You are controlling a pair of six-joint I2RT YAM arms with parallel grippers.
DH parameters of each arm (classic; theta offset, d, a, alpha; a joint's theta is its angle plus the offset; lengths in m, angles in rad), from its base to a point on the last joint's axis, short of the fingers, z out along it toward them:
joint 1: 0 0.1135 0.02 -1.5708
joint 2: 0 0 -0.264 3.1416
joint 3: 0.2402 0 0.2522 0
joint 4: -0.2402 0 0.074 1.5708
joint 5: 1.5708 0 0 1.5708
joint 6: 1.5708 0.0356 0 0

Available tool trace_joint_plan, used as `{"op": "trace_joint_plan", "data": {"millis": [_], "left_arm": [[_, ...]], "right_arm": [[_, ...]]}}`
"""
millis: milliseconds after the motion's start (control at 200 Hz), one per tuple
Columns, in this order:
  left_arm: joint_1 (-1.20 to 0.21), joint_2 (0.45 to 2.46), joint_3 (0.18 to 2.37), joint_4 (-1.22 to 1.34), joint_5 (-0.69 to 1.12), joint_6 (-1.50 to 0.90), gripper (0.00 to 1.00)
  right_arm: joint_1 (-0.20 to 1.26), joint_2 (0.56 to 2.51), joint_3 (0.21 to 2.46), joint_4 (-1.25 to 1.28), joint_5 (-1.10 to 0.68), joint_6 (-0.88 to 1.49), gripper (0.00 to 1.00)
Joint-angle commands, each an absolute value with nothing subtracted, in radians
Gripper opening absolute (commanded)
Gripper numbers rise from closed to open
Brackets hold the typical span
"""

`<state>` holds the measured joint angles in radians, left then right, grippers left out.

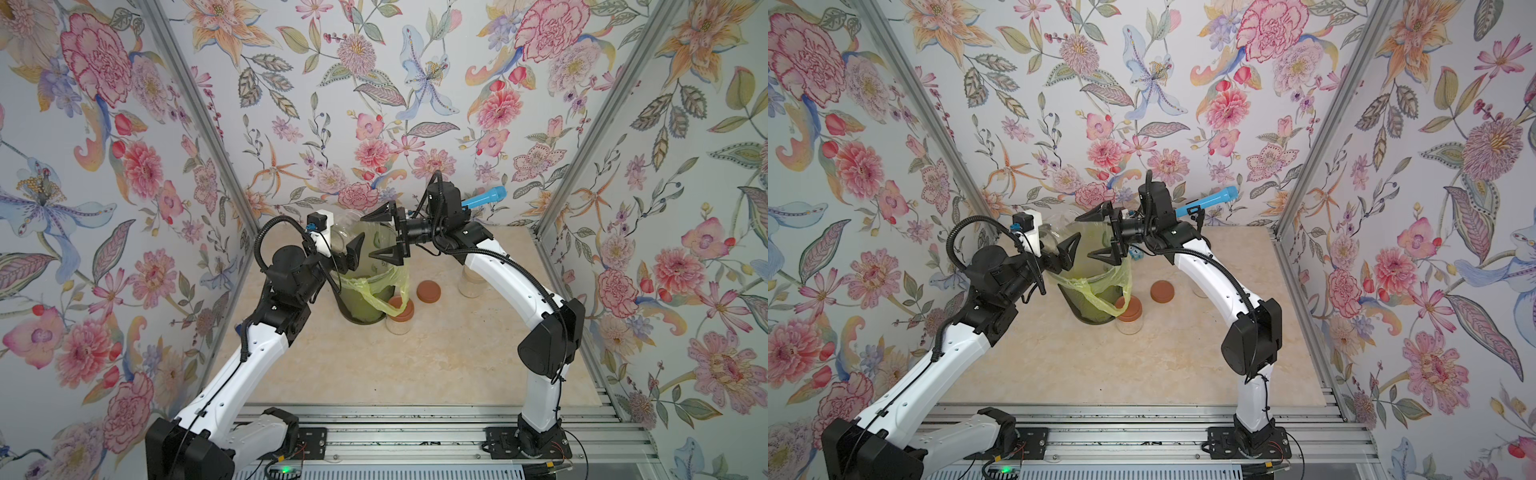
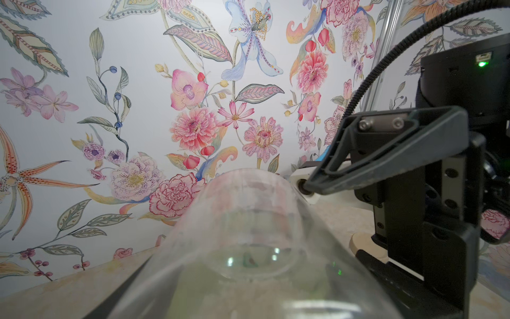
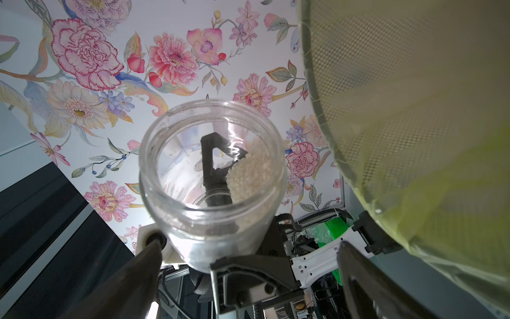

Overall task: Empty moldy rice from jars
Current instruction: Pour the moldy rice from the jar into the trash bin.

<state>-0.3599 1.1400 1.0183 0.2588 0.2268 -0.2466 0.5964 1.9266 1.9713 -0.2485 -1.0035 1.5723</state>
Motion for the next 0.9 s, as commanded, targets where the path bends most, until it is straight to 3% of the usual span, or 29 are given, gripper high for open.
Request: {"op": "trace_joint_plan", "data": {"millis": [0, 620, 896], "left_arm": [[-0.354, 1.149, 1.102, 0.254, 0.215, -0.232, 0.0], [-0.353, 1.23, 1.309, -0.082, 0.193, -0.201, 0.0], [-0.352, 1.288, 1.415, -0.227, 0.192, -0.196, 0.0]], "right_arm": [[0.588, 1.874, 1.929, -0.239, -0.982, 1.5, 1.0], [0.563, 1.975, 2.259, -0.738, -0.802, 0.907, 1.0], [0.563, 1.973, 2.298, -0.847, -0.718, 0.735, 1.0]]}}
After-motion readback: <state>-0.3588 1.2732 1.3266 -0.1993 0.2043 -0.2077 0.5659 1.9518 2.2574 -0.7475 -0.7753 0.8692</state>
